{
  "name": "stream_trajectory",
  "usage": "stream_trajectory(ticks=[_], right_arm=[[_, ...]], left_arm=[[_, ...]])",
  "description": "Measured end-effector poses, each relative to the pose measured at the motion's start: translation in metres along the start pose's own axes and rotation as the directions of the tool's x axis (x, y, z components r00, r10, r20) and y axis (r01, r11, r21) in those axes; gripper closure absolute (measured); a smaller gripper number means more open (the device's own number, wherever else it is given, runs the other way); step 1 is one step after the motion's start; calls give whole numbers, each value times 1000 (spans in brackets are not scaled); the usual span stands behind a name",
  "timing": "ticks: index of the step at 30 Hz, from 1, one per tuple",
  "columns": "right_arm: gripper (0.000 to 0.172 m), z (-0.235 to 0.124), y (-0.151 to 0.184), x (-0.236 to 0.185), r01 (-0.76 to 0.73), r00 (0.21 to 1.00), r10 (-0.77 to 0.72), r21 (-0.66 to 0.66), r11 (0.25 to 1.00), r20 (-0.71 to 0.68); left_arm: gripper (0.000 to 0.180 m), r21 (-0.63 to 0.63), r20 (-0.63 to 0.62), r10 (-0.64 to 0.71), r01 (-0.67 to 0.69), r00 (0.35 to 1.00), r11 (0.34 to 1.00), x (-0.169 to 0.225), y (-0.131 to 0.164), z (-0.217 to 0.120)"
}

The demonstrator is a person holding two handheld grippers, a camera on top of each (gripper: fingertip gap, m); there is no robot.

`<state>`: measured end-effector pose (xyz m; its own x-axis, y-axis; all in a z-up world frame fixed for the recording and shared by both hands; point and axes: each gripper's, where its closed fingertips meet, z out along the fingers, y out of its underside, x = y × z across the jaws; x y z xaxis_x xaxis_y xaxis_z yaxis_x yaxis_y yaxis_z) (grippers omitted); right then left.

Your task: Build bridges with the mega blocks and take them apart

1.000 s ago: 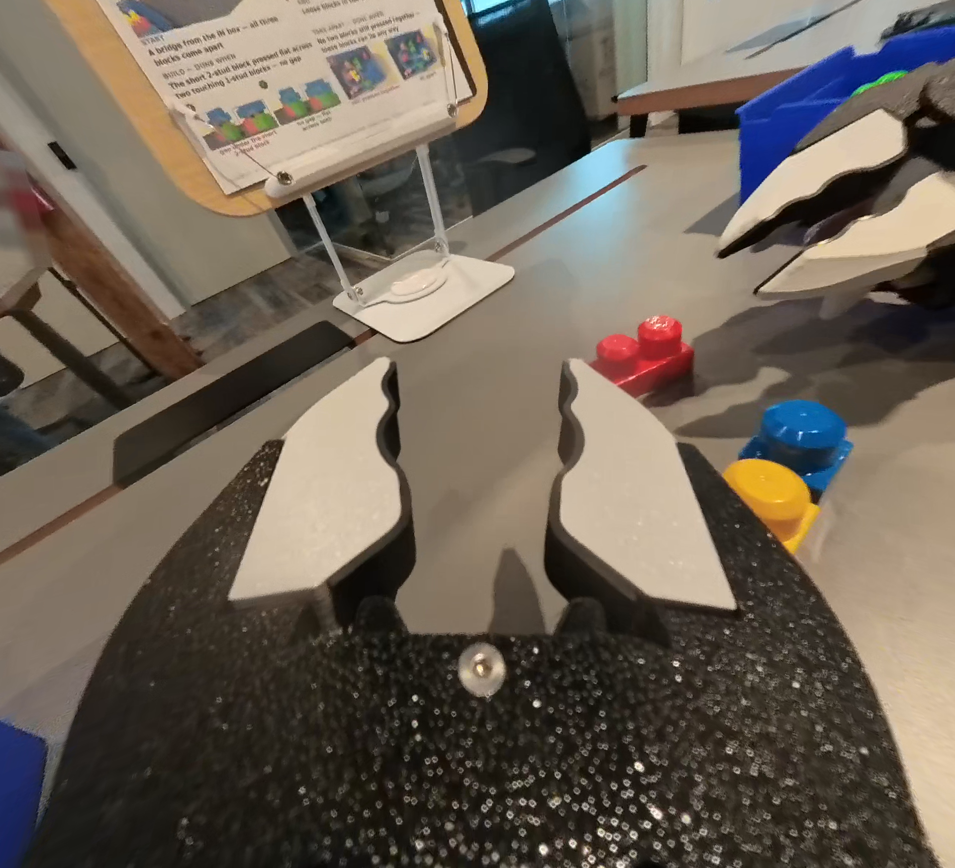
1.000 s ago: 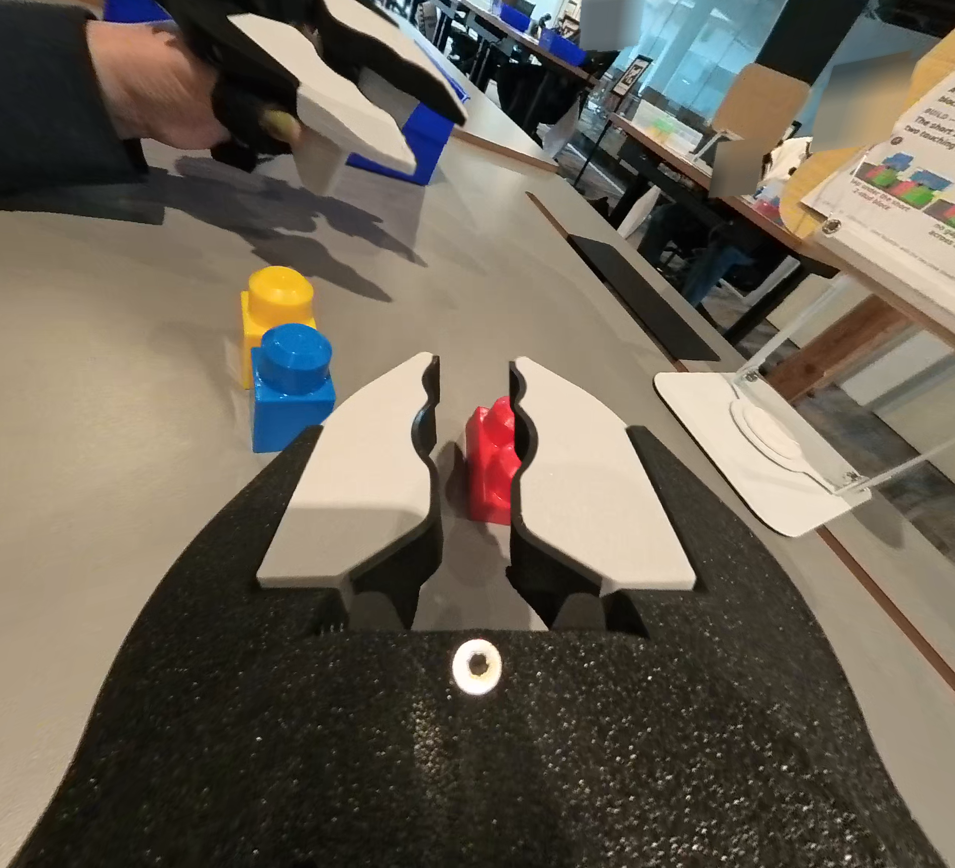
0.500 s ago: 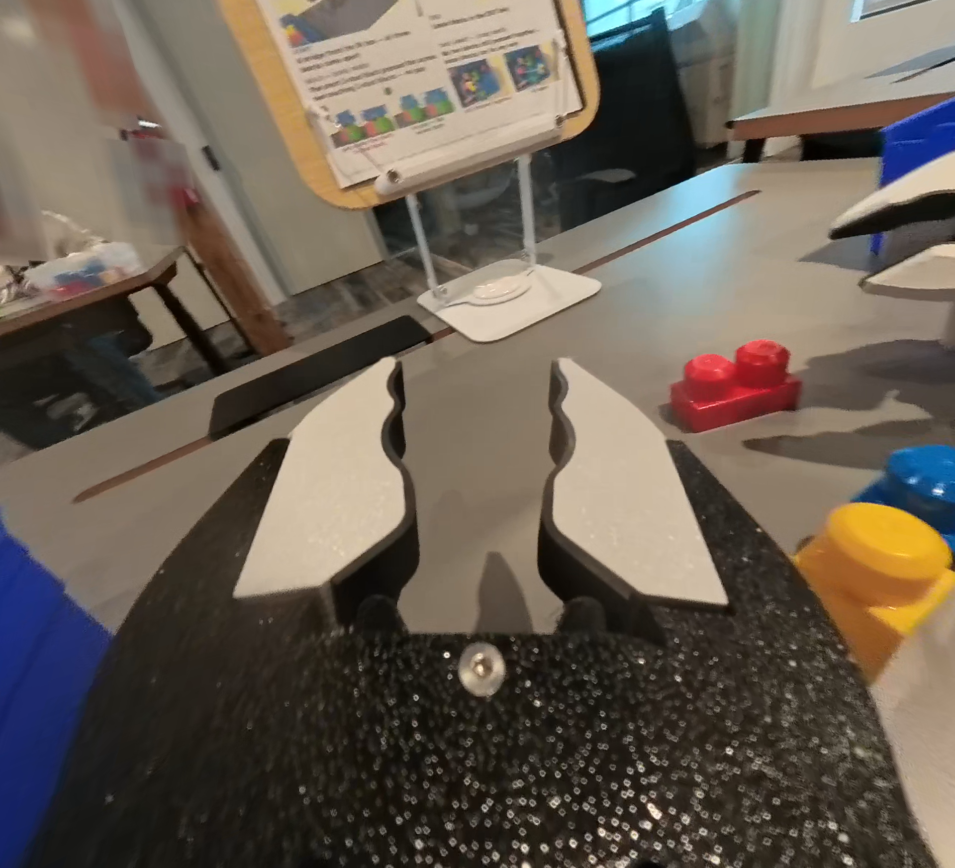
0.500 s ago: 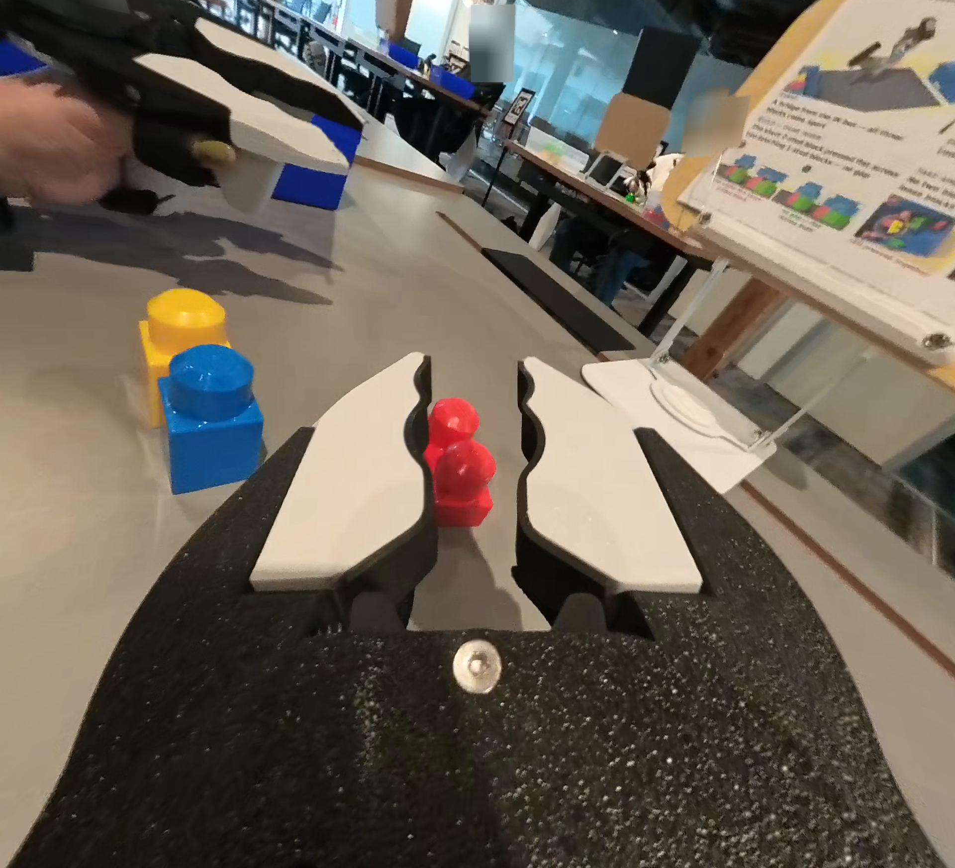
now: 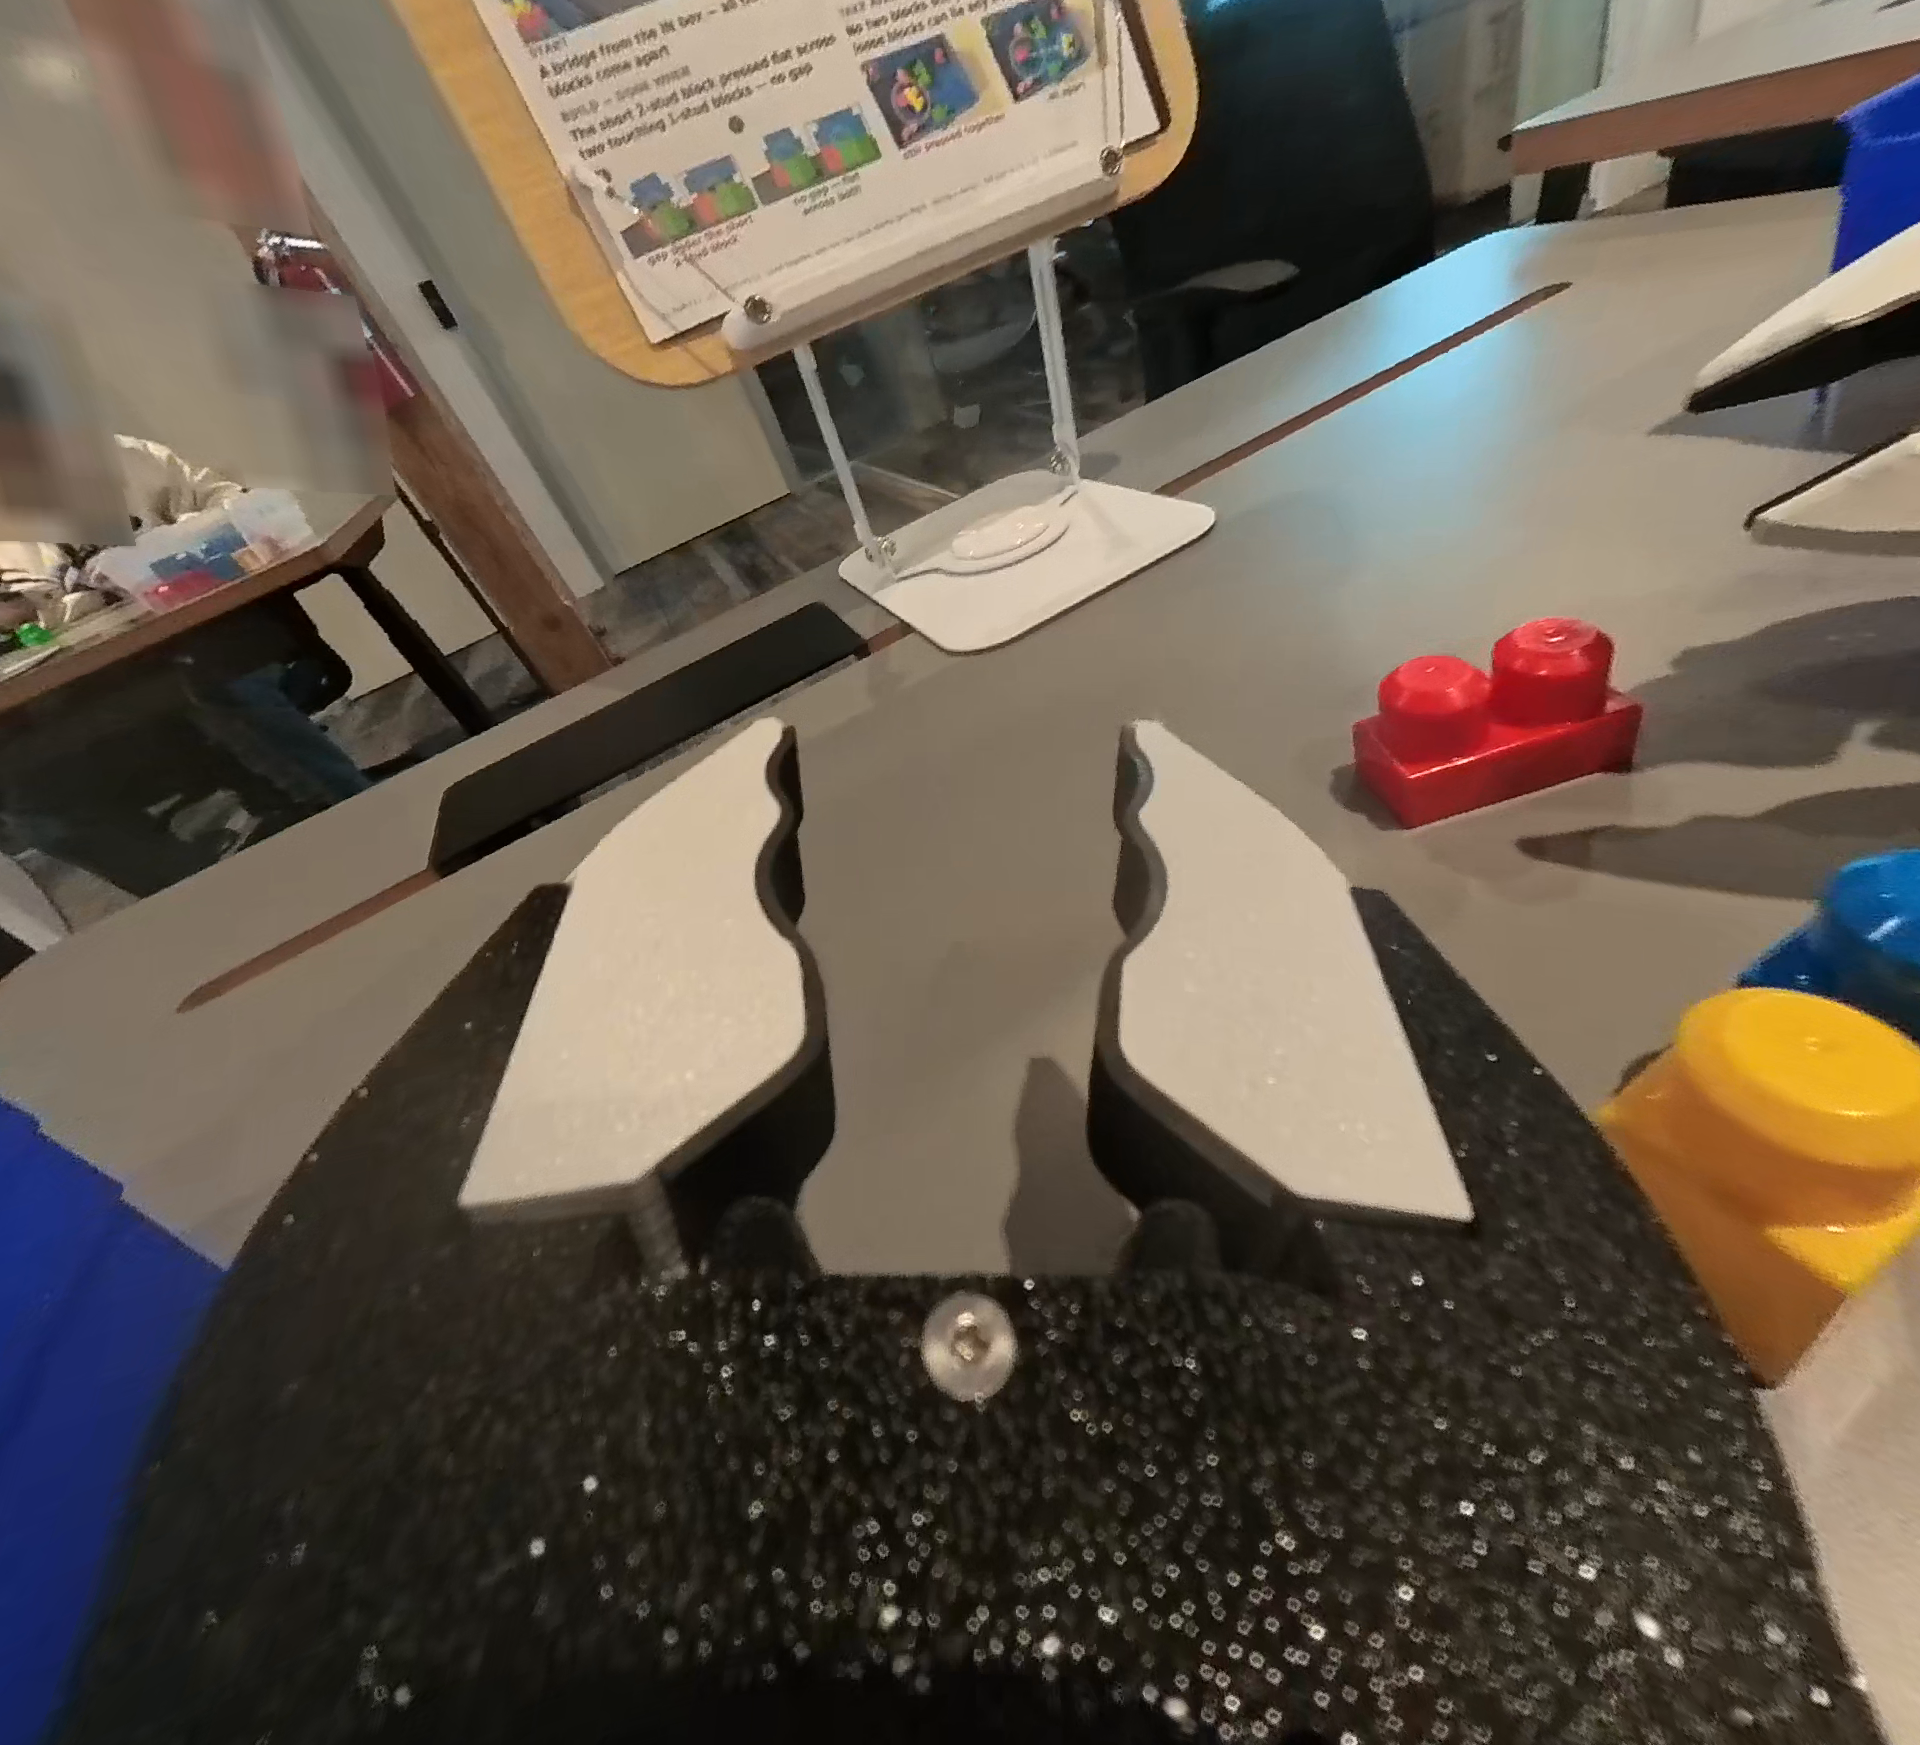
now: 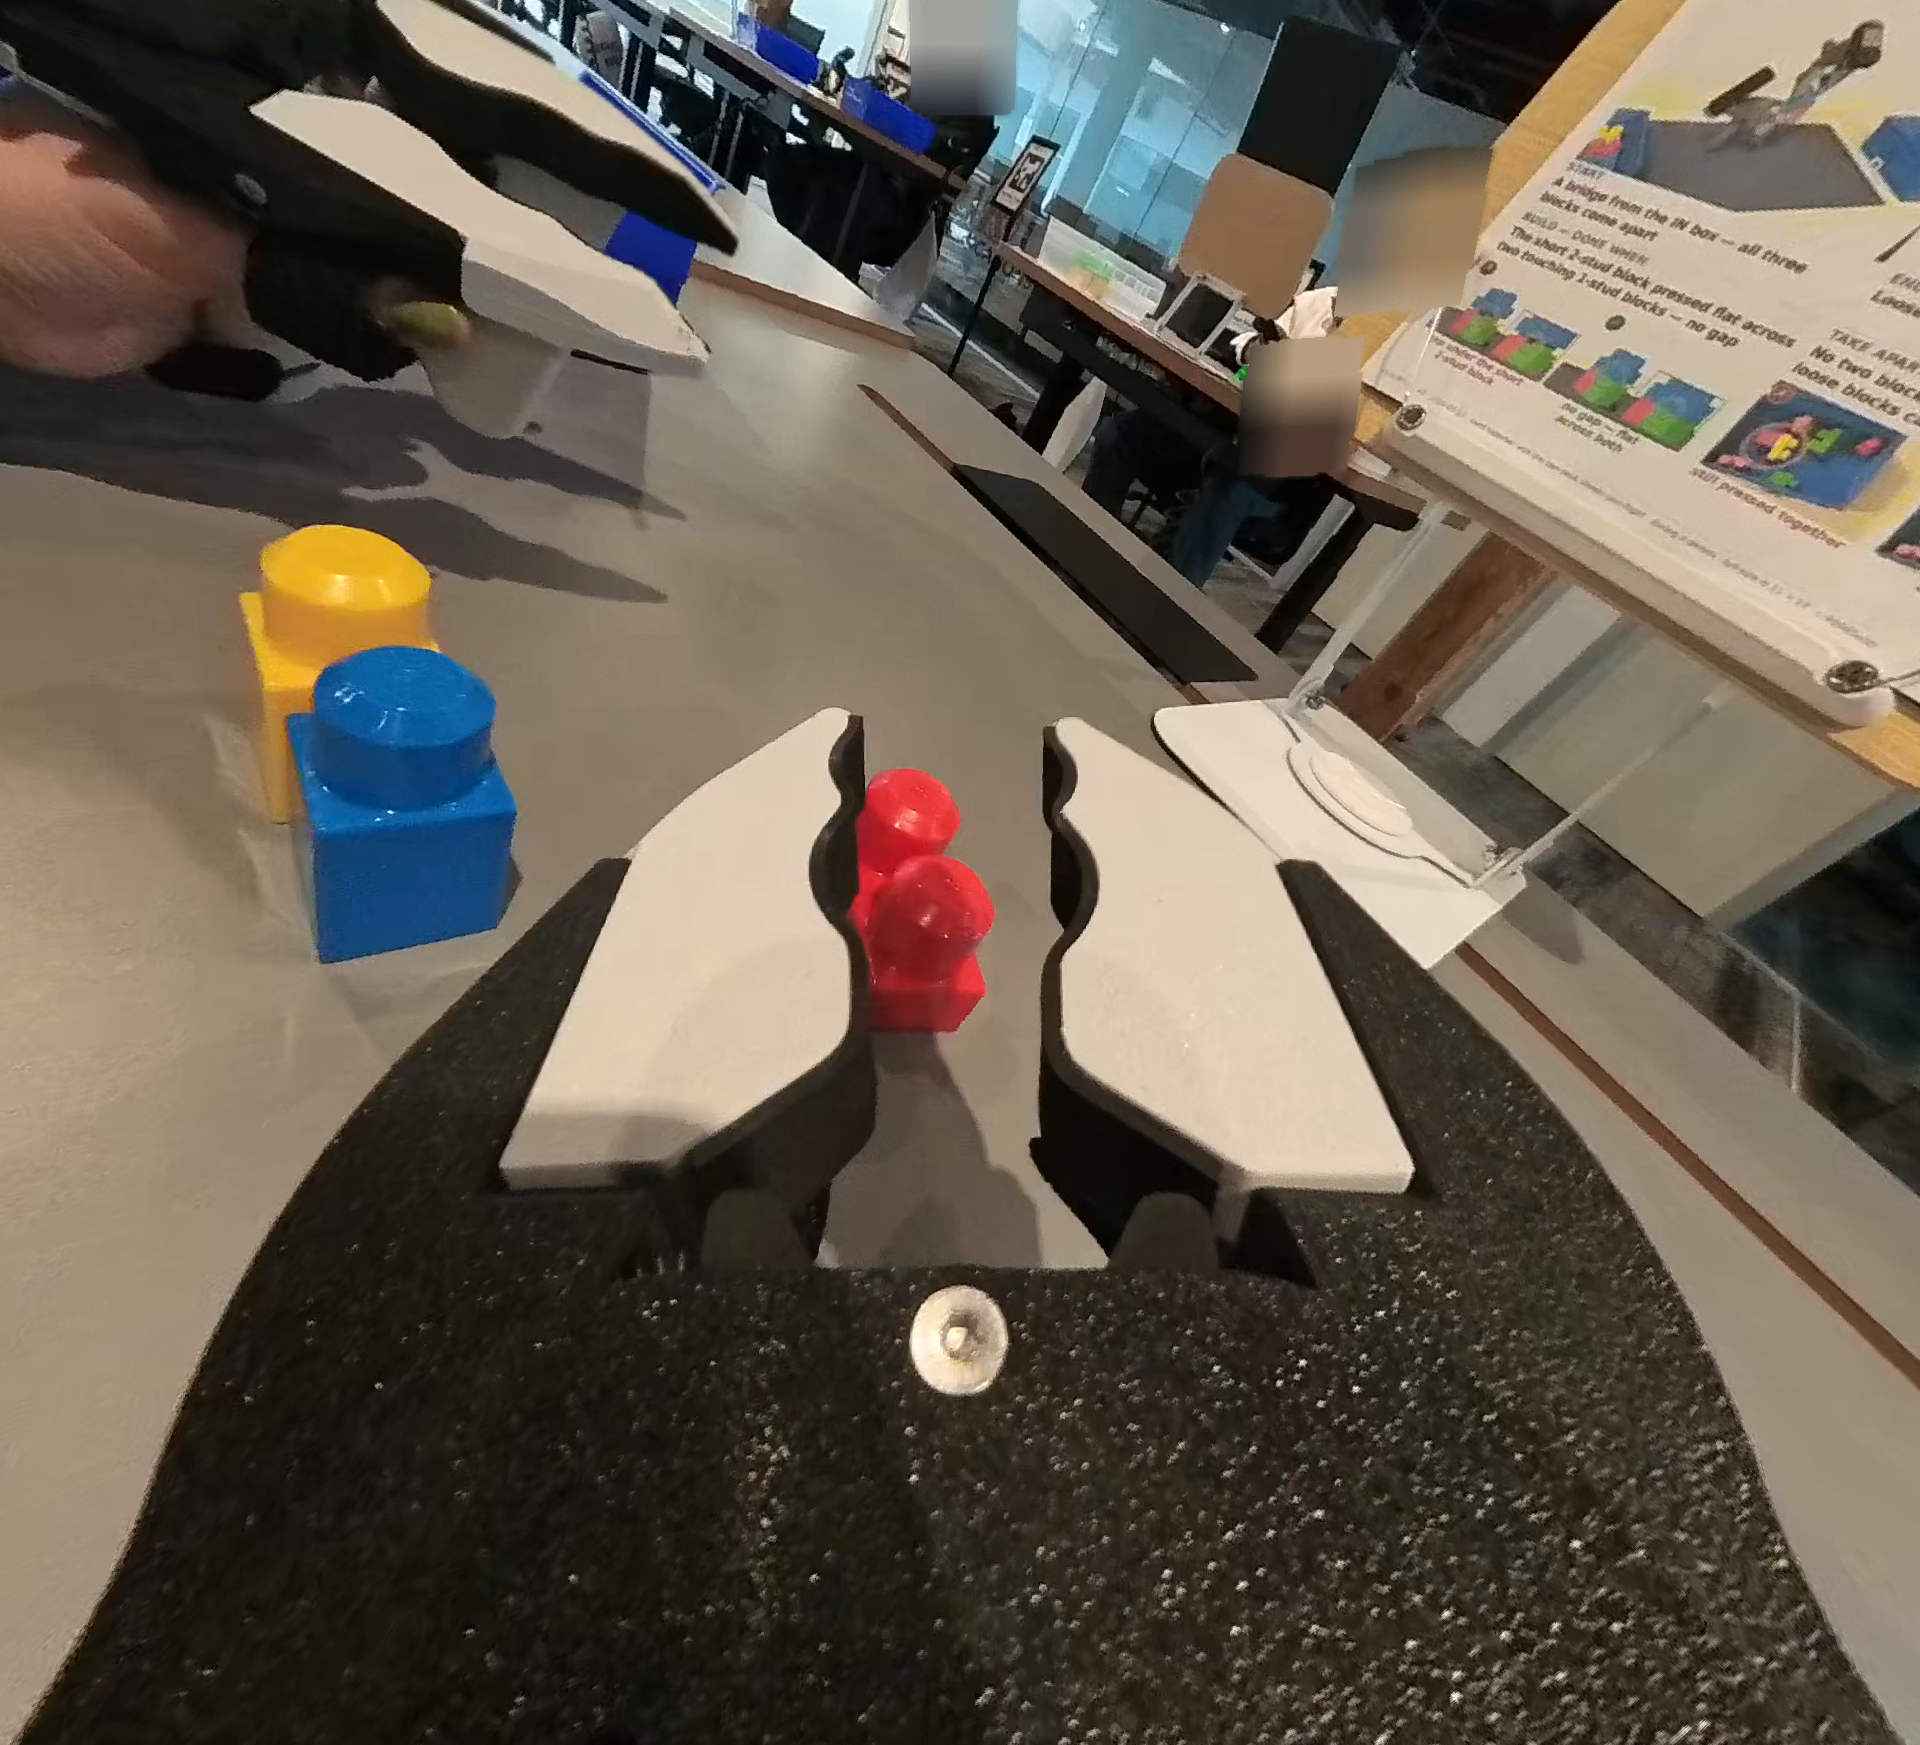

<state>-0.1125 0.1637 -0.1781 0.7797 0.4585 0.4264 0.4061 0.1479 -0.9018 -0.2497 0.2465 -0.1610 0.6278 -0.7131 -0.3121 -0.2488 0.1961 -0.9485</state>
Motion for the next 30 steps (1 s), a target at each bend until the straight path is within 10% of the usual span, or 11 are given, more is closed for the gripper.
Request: stream_trajectory(ticks=[30], right_arm=[[138, -1, -2, -1, -4, 1000, 4, 14, 1000, 7]], left_arm=[[132, 23, -8, -16, 17, 1000, 1000, 1, 0, -1]])
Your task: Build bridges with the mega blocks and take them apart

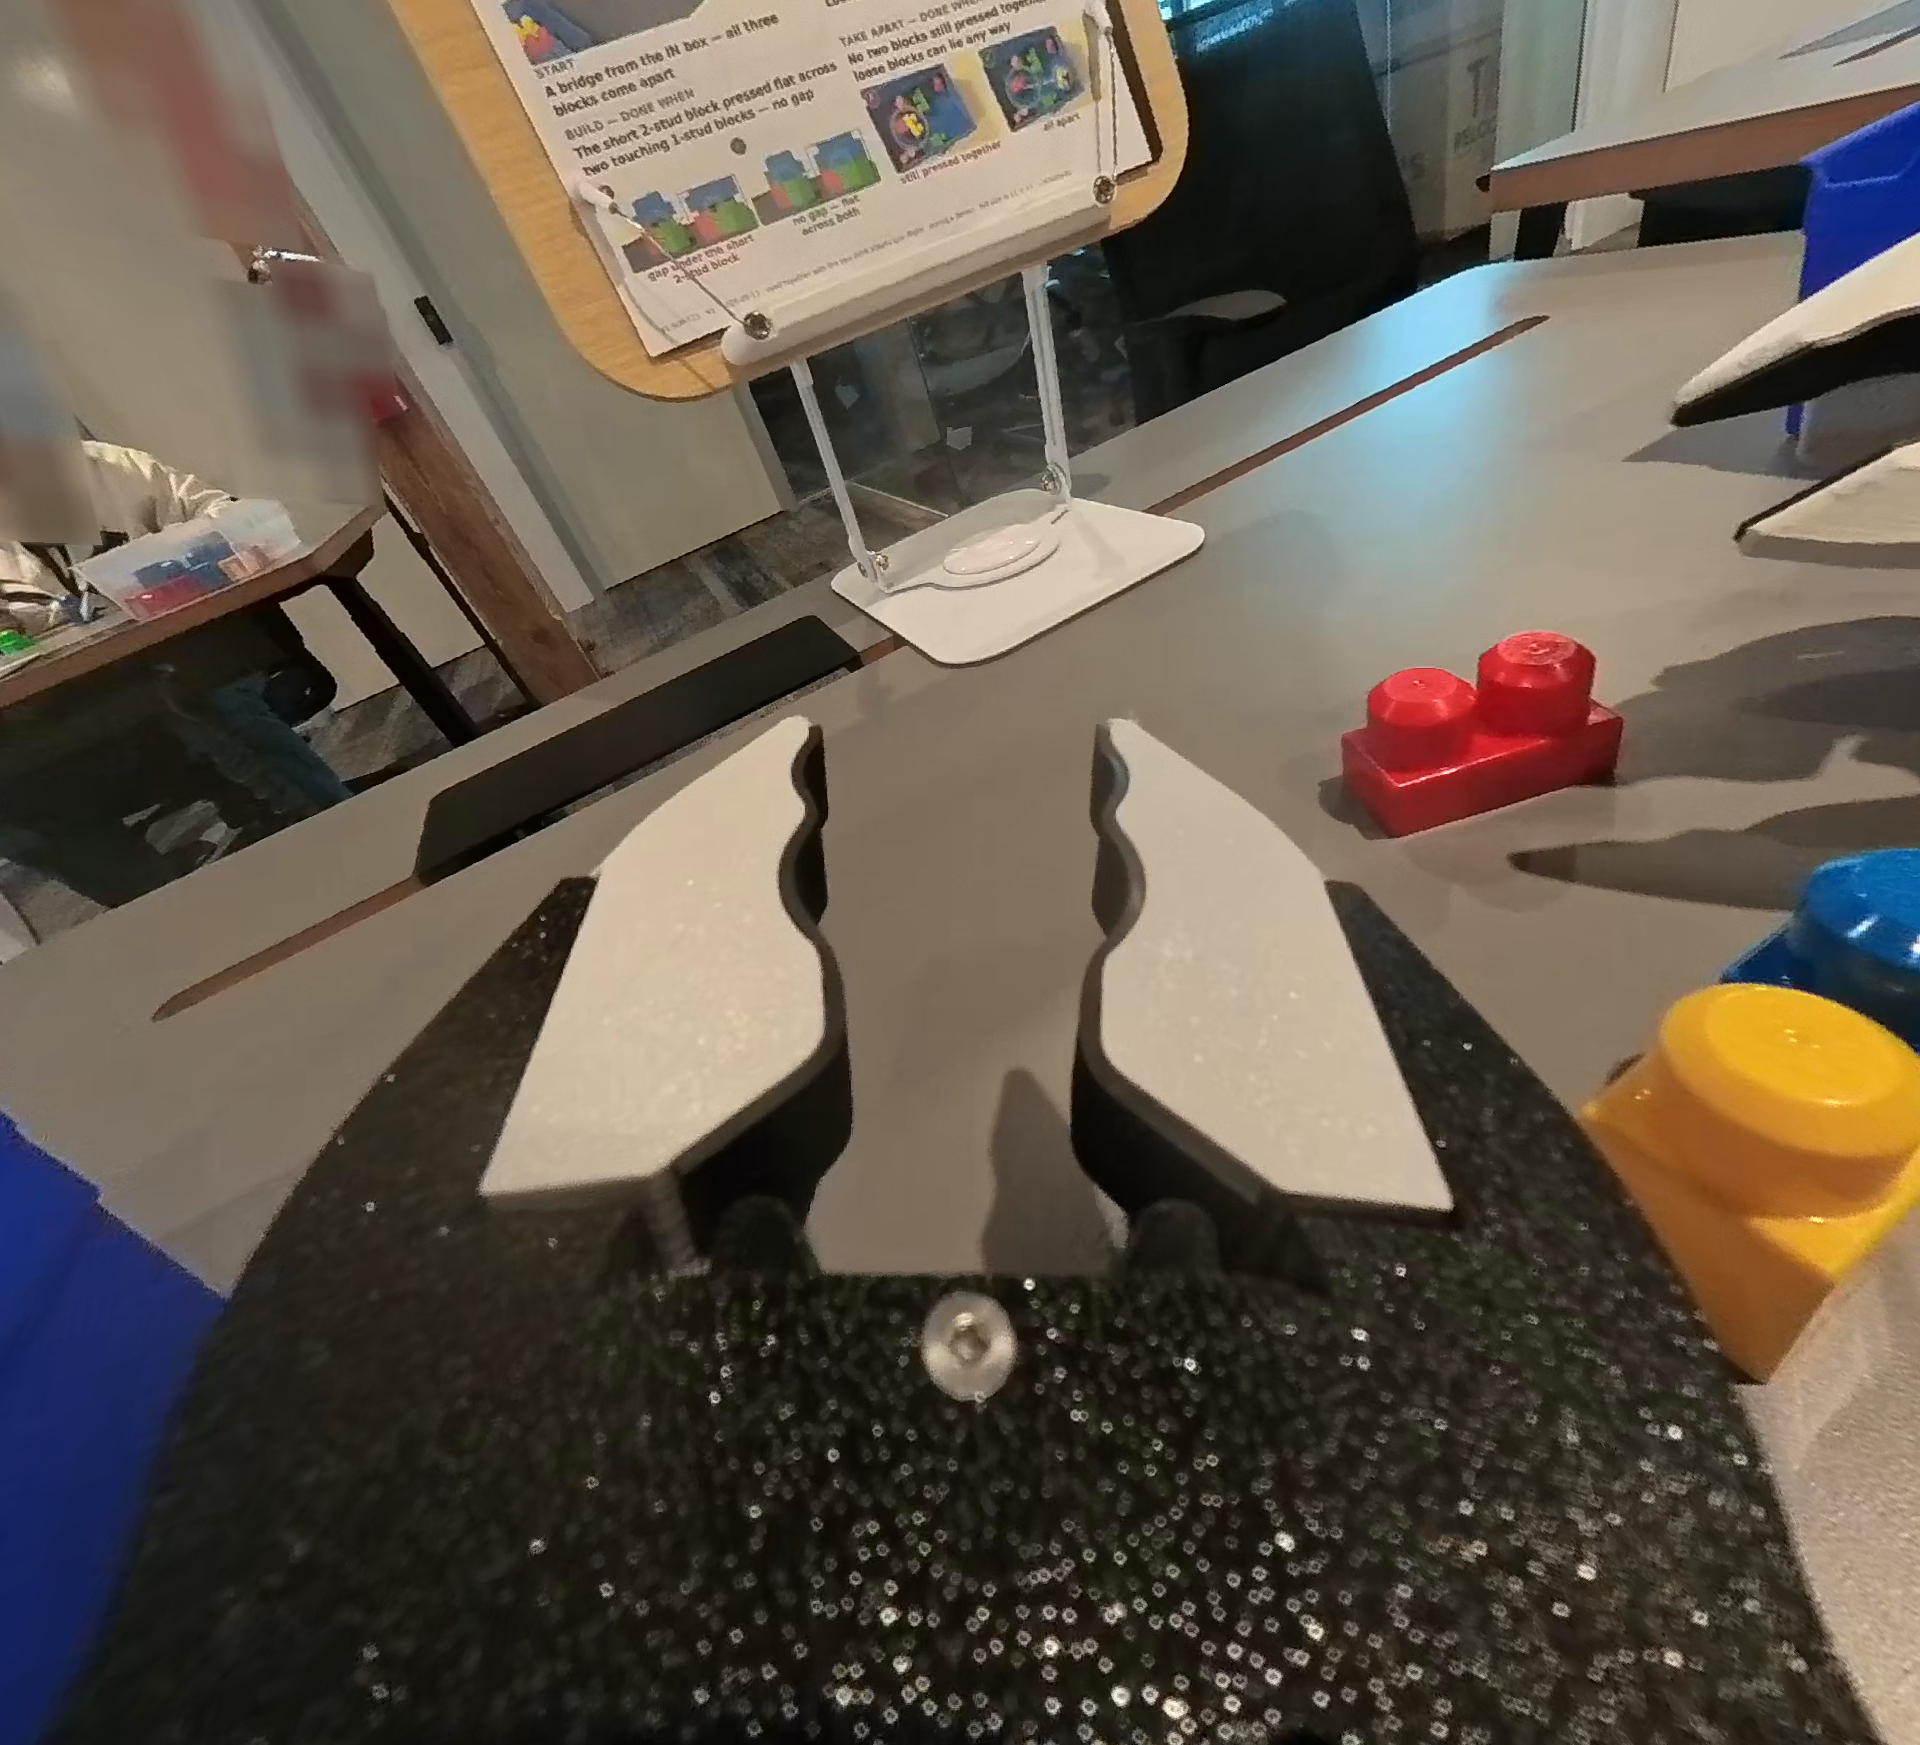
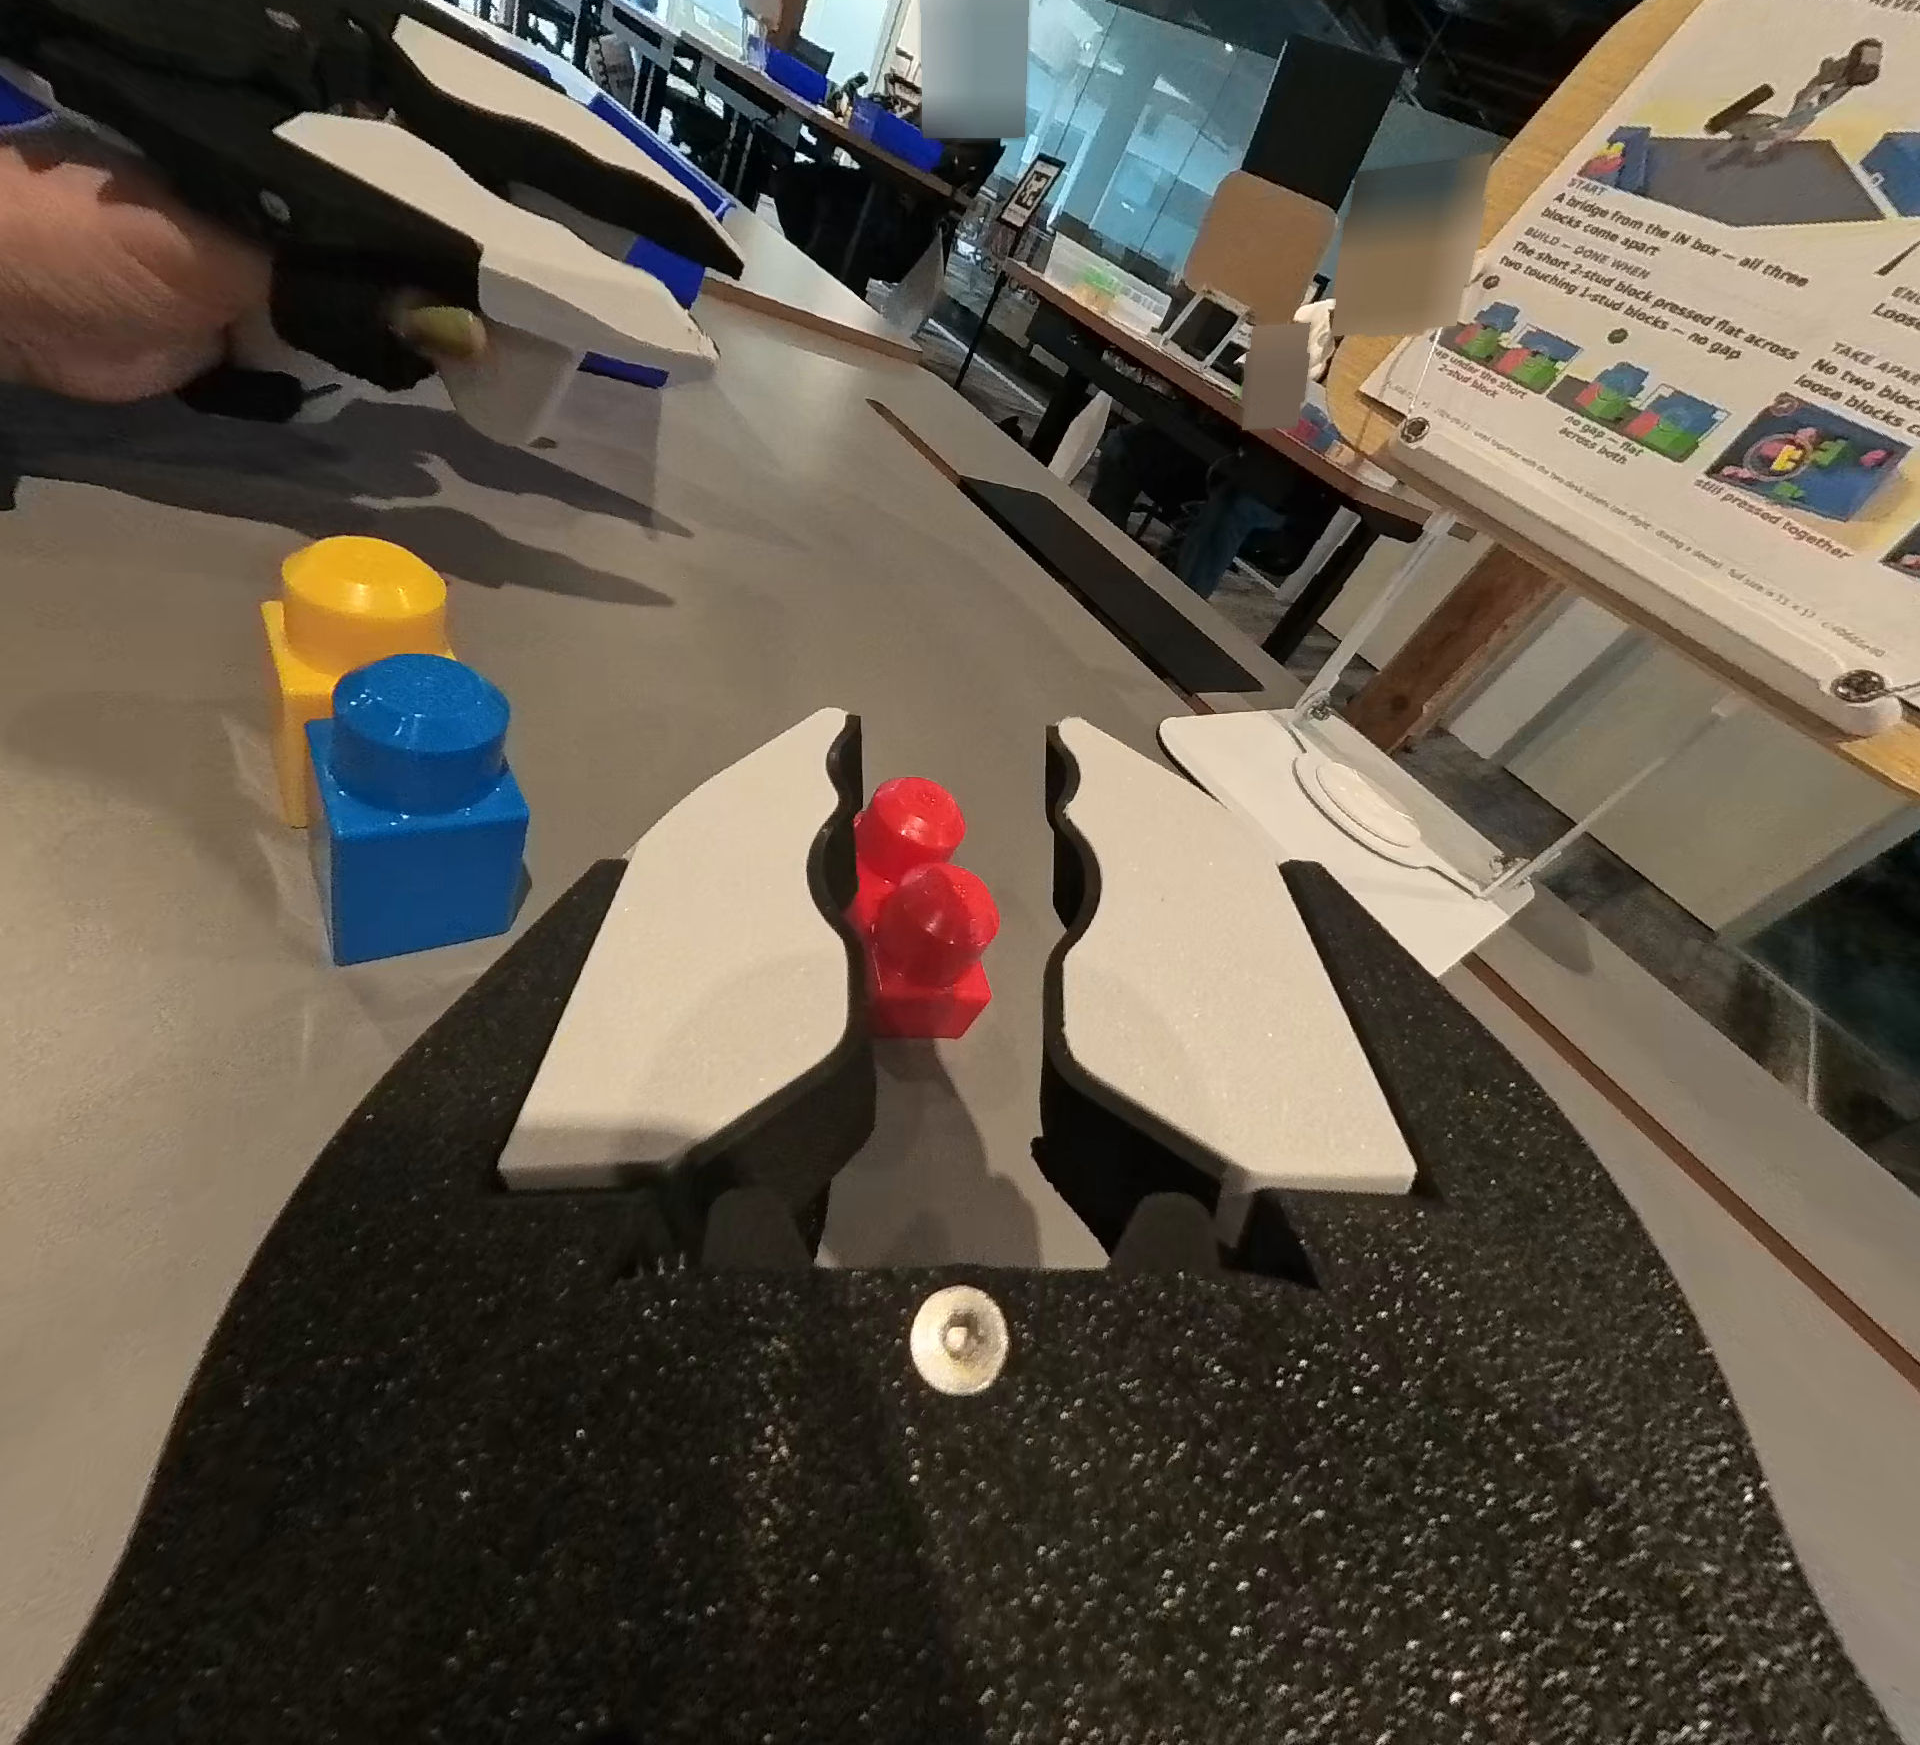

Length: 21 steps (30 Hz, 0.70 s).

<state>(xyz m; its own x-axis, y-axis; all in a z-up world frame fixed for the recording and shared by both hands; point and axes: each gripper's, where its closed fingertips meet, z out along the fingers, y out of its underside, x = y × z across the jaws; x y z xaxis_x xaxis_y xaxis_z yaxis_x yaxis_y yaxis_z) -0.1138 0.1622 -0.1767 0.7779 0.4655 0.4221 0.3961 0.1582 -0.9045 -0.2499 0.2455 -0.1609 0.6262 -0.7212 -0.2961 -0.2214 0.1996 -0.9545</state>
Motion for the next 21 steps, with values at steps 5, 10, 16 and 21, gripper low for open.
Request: stream_trajectory(ticks=[5, 10, 16, 21], right_arm=[[138, 0, 0, 0, 1, 1000, -1, 3, 1000, 0], [138, 0, -1, 0, 0, 1000, 0, 7, 1000, 0], [138, 0, -1, 1, 4, 1000, -4, 3, 1000, -6], [138, 0, -1, -1, 14, 1000, -14, 1, 1000, -3]], left_arm=[[133, 4, 8, -14, 14, 1000, 1000, -5, -1, -2], [133, 14, 15, -21, 20, 1000, 1000, -10, -3, -5], [133, 24, 38, -29, 28, 999, 999, -17, -4, -8], [133, 15, 31, 1, -1, 1000, 1000, -13, -5, -6]])
